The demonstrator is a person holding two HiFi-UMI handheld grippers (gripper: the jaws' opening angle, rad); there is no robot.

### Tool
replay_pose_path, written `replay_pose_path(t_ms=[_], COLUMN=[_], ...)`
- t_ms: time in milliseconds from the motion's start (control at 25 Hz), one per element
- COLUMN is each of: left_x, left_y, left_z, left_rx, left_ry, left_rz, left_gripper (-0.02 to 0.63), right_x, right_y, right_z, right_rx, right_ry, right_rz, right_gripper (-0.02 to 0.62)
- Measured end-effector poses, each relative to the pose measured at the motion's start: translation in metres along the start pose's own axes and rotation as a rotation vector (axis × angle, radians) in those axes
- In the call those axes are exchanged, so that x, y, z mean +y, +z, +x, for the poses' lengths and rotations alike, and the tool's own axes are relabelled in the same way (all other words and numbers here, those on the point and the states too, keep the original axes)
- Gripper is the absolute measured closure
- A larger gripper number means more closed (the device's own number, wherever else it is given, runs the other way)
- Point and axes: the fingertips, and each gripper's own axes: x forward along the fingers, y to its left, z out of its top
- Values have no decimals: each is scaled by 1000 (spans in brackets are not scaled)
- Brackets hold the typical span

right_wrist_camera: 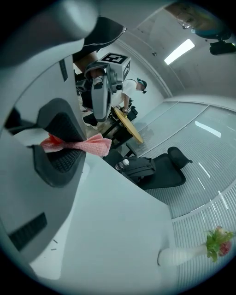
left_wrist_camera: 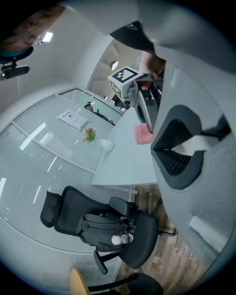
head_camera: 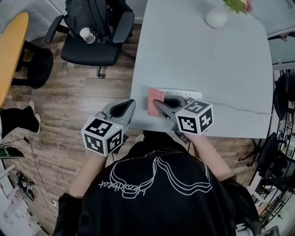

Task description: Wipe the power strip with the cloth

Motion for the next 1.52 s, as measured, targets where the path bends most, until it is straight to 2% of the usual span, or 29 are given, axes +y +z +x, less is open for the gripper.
replay_pose_path(t_ms=[320,640,880,1520], left_x=[7,14,13,4], left_y=[-8,-20,-21,-23], left_z=[3,9,14,13], left_rx=[25,52,58,71], left_ry=[5,-7,-17,-32], left_rz=[-6,-21,-28,-29], left_gripper=[594,594,594,594], right_x=[-11,-21,-25,-29], right_y=[-8,-19,-21,-24], right_z=[17,28,30,27], right_rx=[74,141,155,192], right_ry=[-86,-144,-139,-165], right_rz=[-60,-65,-26,-26], right_gripper=[555,557,557,557])
